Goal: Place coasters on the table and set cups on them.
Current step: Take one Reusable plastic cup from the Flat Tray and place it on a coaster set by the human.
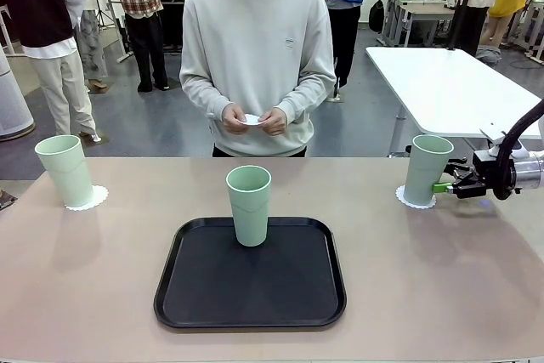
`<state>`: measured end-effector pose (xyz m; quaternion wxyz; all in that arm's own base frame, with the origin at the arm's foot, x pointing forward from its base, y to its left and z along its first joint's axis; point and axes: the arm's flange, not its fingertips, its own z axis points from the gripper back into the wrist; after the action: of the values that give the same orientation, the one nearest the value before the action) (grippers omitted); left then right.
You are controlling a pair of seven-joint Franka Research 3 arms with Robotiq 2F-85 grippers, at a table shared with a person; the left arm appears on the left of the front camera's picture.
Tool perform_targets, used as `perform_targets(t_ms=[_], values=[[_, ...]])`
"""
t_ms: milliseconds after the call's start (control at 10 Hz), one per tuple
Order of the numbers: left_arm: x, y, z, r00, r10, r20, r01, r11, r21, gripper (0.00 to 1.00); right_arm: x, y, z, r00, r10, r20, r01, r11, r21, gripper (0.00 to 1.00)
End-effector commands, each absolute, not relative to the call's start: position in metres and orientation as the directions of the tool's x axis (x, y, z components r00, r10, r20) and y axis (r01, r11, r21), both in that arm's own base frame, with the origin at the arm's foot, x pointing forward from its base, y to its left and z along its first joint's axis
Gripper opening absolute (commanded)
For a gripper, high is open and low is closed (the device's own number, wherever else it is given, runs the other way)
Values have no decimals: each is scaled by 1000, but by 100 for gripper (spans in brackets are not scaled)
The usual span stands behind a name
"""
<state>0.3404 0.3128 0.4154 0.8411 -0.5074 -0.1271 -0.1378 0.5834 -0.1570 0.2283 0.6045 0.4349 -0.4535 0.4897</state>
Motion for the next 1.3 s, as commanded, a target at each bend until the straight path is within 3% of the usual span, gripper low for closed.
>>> perform_targets(t_ms=[0, 300, 600, 1000, 1200], values=[[339, 313, 417, 928, -103, 359, 365, 448, -816, 100, 590, -168, 232, 131, 201, 971, -984, 145, 103, 100], [339, 313, 417, 928, -103, 359, 365, 448, -816, 100, 576, -184, 246, 139, 276, 951, -980, 176, 92, 100], [339, 313, 417, 928, -103, 359, 365, 448, -816, 100, 537, -187, 296, 168, 473, 865, -975, 211, 74, 100], [339, 313, 417, 928, -103, 359, 365, 448, -816, 100, 486, -136, 412, 451, 616, 645, -877, 439, 194, 100], [339, 313, 417, 928, -103, 359, 365, 448, -816, 100, 466, -107, 453, 491, 696, 524, -851, 510, 120, 100]])
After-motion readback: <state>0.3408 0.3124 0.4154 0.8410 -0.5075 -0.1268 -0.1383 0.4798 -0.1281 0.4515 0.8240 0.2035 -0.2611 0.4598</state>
